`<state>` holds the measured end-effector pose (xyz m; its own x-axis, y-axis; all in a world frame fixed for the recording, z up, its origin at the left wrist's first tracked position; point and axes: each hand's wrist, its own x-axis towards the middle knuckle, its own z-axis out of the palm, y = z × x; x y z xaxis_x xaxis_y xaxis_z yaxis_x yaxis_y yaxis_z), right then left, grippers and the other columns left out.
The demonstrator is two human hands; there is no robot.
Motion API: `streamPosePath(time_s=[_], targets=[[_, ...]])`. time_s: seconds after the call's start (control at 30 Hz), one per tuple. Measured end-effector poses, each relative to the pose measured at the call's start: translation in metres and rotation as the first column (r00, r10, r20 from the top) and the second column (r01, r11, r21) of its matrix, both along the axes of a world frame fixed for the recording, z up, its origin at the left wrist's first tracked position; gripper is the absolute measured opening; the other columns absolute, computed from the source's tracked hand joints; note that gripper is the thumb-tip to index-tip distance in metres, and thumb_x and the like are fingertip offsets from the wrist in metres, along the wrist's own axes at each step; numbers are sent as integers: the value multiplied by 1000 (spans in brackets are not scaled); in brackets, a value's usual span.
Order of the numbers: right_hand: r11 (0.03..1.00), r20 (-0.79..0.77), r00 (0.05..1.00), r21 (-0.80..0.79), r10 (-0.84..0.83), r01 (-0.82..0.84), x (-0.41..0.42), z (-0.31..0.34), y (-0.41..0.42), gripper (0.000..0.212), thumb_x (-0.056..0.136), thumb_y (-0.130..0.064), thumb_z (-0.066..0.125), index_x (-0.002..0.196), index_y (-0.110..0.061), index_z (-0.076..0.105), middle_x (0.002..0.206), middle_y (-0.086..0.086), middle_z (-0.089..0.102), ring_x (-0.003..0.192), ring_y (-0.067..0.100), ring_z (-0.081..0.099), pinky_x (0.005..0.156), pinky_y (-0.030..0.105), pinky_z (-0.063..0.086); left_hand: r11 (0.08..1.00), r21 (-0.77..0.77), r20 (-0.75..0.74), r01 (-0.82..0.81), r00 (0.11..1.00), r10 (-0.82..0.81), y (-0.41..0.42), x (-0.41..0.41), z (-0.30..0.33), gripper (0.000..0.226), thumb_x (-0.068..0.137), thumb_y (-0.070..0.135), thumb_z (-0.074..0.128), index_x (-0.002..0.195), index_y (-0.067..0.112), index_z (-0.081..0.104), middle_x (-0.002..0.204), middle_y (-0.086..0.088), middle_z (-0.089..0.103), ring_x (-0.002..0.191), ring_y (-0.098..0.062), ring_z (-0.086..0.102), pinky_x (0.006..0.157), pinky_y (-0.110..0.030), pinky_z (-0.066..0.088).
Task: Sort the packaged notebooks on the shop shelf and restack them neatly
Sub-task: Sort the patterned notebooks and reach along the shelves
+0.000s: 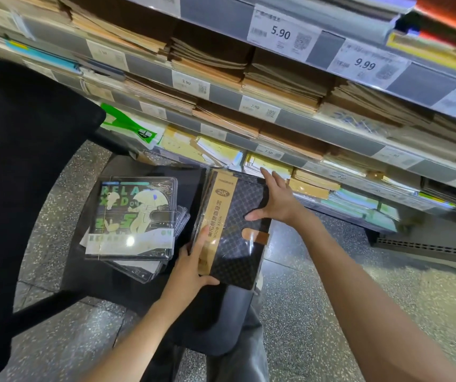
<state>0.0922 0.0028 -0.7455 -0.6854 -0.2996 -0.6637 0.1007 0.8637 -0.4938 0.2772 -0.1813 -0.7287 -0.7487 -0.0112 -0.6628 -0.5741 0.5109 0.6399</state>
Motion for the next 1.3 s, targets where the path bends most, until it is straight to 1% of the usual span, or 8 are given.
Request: streamPosePath(time_s=[0.17,0.37,0.5,0.63,0.77,1.03,1.13,1.3], targets=[[999,50,999,32,23,-24,-6,2,-3,123,53,-47,85,147,-19,11,144,7,18,137,35,17,112,55,23,999,-18,-9,-50,999,50,3,2,-2,118,70,8,79,135,63,-3,119,5,27,115,-14,44,101,-32,38],[999,2,999,4,-48,48,-8,9,-4,100,53,-44,87,131,-14,33,123,7,26,120,28,33,107,48,34,993,-14,-28,-119,993,119,6,0,-1,116,70,5,78,132,67,2,117,2,29,116,-18,42,102,-40,37],[991,16,993,-64,-118,118,-2,16,5,96,55,-39,86,130,-9,34,114,4,24,108,19,30,107,41,32,991,-29,-51,-133,990,131,11,2,-1,117,69,5,78,129,71,3,116,2,29,115,-20,42,104,-42,37],[980,28,988,-123,-155,157,6,20,8,99,56,-35,87,134,-9,33,124,8,26,119,25,33,110,40,28,988,-54,-54,-143,989,140,14,6,-2,116,67,8,81,131,69,6,112,2,29,110,-21,41,100,-43,41],[971,-4,982,-153,-188,185,13,23,6,100,56,-34,87,137,-12,32,130,9,26,124,27,33,111,41,29,984,-45,-81,-171,983,167,15,9,0,113,67,8,80,132,67,8,111,5,28,111,-18,38,97,-30,37],[960,-122,967,-196,-224,198,9,62,16,96,52,-30,90,131,-15,39,121,3,29,114,14,30,105,27,28,979,15,-150,-204,968,204,17,6,29,114,60,11,85,132,65,16,104,14,27,102,-11,41,94,-16,31],[957,-148,961,-211,-232,198,2,89,18,94,52,-29,90,130,-17,40,118,0,26,114,13,30,103,24,27,962,120,-165,-245,951,262,16,1,50,112,60,8,85,131,66,21,108,10,28,106,-9,42,92,-6,32],[961,-228,953,-234,-200,146,-16,153,14,92,54,-27,89,129,-15,38,117,0,22,115,12,25,103,20,21,962,110,-188,-248,946,265,17,-23,98,119,58,8,86,128,71,13,109,5,30,108,-12,43,104,-23,31]])
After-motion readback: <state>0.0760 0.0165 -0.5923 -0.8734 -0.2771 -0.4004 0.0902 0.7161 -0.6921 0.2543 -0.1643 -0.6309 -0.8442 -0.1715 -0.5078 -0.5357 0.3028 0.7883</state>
